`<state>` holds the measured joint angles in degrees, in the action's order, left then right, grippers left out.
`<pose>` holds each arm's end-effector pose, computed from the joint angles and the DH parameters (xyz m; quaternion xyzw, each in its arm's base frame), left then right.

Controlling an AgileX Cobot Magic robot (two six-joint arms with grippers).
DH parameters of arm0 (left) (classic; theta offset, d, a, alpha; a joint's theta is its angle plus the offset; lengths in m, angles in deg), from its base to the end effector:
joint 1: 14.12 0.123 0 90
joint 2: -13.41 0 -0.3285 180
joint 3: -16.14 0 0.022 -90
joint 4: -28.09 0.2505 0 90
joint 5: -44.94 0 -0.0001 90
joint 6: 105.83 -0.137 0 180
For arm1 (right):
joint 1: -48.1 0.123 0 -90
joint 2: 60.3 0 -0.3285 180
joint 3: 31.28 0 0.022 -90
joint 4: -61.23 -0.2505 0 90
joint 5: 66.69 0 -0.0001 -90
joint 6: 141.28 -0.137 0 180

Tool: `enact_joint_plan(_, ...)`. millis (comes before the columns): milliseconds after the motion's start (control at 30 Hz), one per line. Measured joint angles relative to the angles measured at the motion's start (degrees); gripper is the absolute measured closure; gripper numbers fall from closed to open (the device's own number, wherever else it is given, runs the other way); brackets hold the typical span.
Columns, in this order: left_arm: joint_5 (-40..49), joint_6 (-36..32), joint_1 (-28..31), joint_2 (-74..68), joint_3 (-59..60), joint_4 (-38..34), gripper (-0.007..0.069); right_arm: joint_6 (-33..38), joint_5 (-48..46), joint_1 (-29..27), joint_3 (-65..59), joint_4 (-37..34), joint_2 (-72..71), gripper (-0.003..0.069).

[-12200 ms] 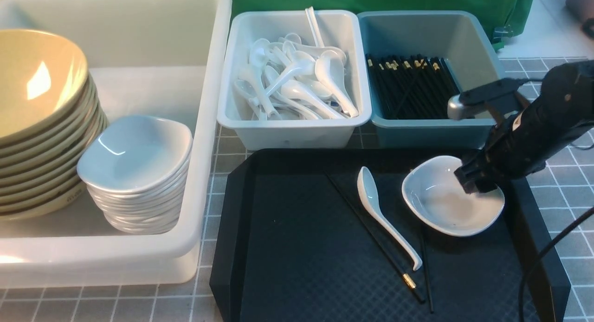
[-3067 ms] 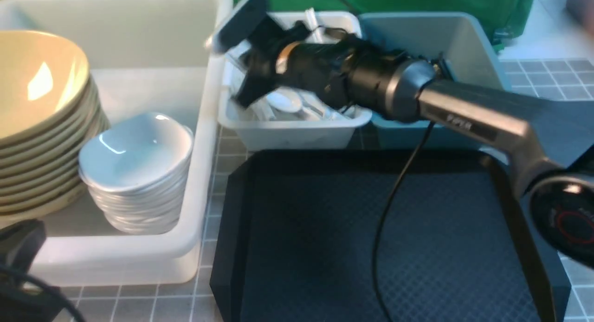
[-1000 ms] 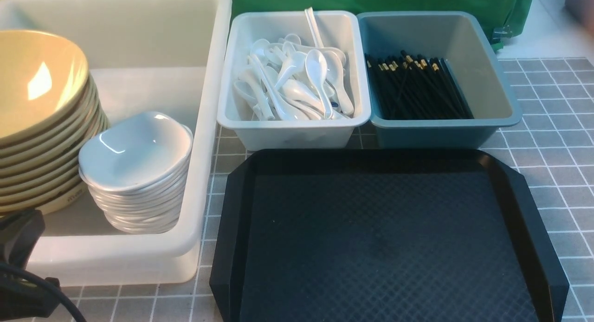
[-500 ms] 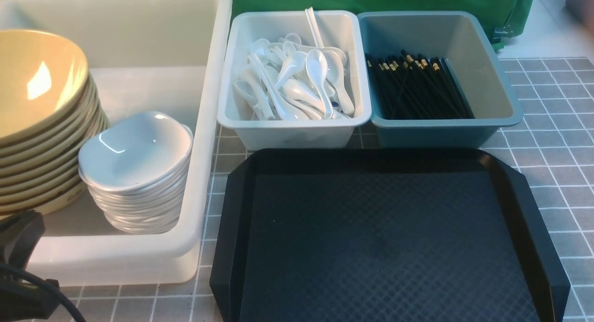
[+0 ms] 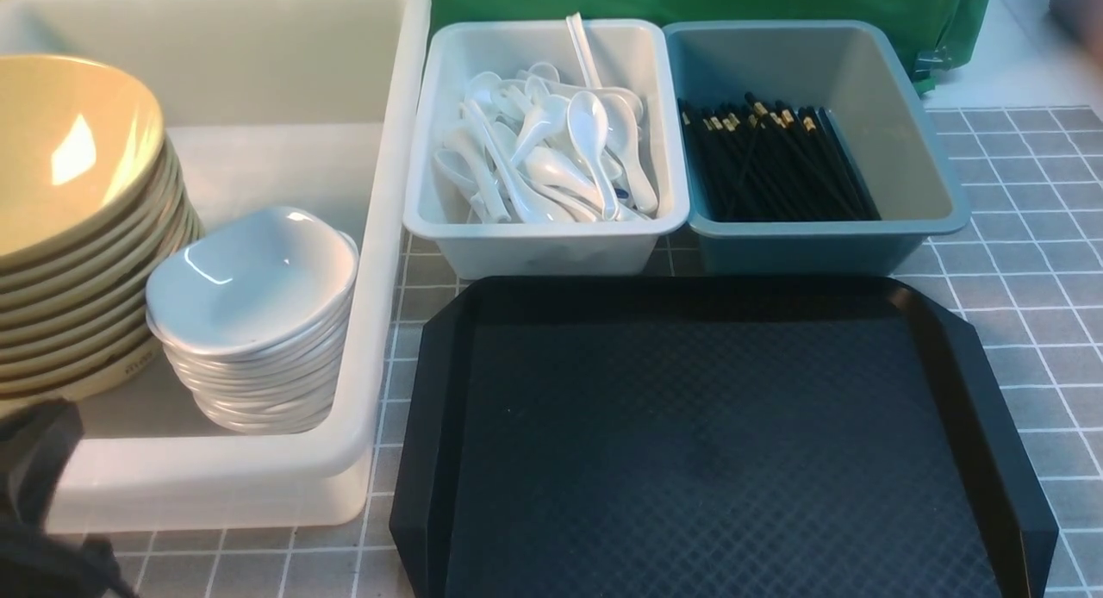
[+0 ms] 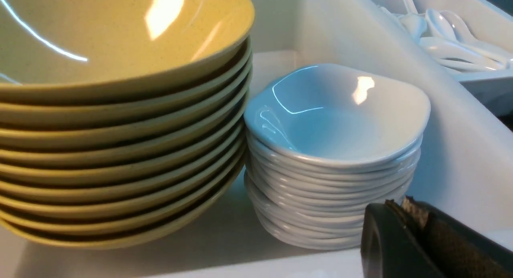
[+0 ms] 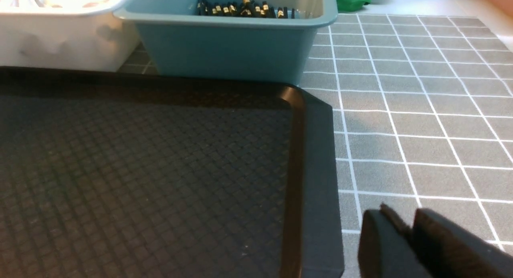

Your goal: On grey table put chopsticks spoon bowls plates into blue grey white boxes.

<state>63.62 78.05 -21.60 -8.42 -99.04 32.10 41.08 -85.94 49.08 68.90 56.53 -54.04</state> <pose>0.0757 -0.0068 0.2455 0.0445 0.7936 -0.0311 0.6060 0.0539 0.0046 0.1617 -0.0006 0.7948 0.0269 0.6063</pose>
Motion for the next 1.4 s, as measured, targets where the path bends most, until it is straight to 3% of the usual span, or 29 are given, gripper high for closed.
enact_joint_plan(233, -0.1, 0.4, 1.9, 14.9, 11.1, -1.4, 0.0633, 0.0, 0.0, 0.0, 0.0, 0.0, 0.0, 0.0522)
enact_joint_plan(467, 0.0, -0.1, 8.4, 15.7, 14.8, -11.5, 0.0633, 0.0, 0.0, 0.0, 0.0, 0.0, 0.0, 0.0512)
enact_joint_plan(700, 0.0, -5.1, 8.8, 15.8, 14.8, -12.3, 0.0633, 0.0, 0.1, 0.0, 0.0, 0.0, 0.0, 0.0509)
enact_joint_plan(1400, 0.0, -6.0, 8.8, 15.8, 14.8, -12.3, 0.0633, 0.0, 0.1, 0.0, 0.0, 0.0, 0.0, 0.0490)
